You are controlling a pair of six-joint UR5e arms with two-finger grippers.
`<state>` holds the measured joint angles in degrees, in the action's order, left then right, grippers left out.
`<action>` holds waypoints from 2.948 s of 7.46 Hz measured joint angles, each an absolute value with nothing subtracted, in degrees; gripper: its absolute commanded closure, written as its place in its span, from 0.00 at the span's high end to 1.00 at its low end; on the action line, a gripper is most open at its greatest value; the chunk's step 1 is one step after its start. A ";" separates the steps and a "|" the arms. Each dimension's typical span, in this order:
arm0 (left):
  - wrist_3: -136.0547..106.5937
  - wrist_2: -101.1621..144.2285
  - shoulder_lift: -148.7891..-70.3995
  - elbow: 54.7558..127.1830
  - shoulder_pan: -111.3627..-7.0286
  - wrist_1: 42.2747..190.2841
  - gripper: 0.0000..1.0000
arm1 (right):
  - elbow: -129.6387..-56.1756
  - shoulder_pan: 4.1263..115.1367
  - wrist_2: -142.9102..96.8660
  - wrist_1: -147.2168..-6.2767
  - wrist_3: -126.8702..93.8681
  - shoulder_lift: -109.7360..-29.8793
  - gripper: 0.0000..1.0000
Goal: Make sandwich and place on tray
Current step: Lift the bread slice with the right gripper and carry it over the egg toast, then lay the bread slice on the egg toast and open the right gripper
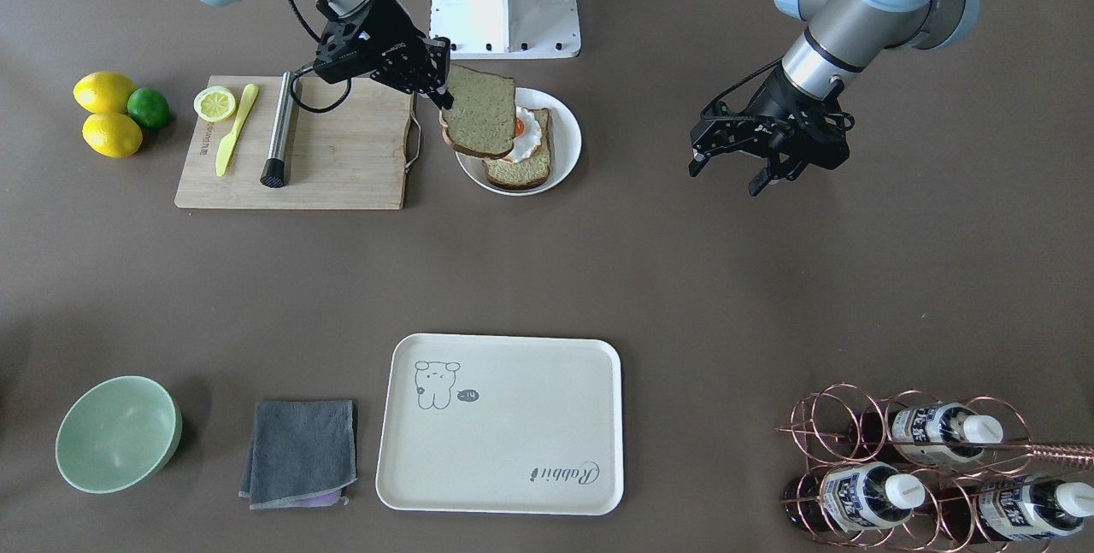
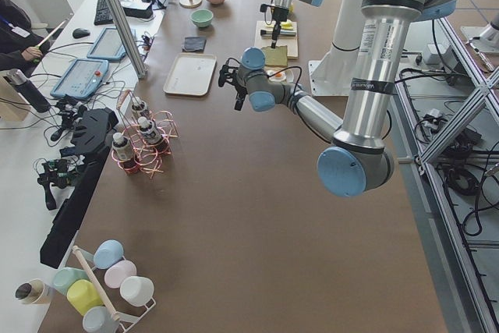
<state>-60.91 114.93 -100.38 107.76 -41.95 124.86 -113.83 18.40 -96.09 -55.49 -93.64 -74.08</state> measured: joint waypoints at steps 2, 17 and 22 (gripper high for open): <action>-61.14 115.15 -100.30 107.89 -41.97 125.10 0.98 | -110.96 15.09 -92.90 -55.23 -93.98 -71.19 0.00; -61.79 115.22 -100.48 107.45 -41.92 125.16 0.98 | -103.90 15.09 -91.13 -54.85 -90.73 -66.90 1.00; -61.98 115.23 -100.83 107.38 -41.92 125.07 0.99 | -106.30 17.81 -92.93 -55.36 -87.30 -68.21 1.00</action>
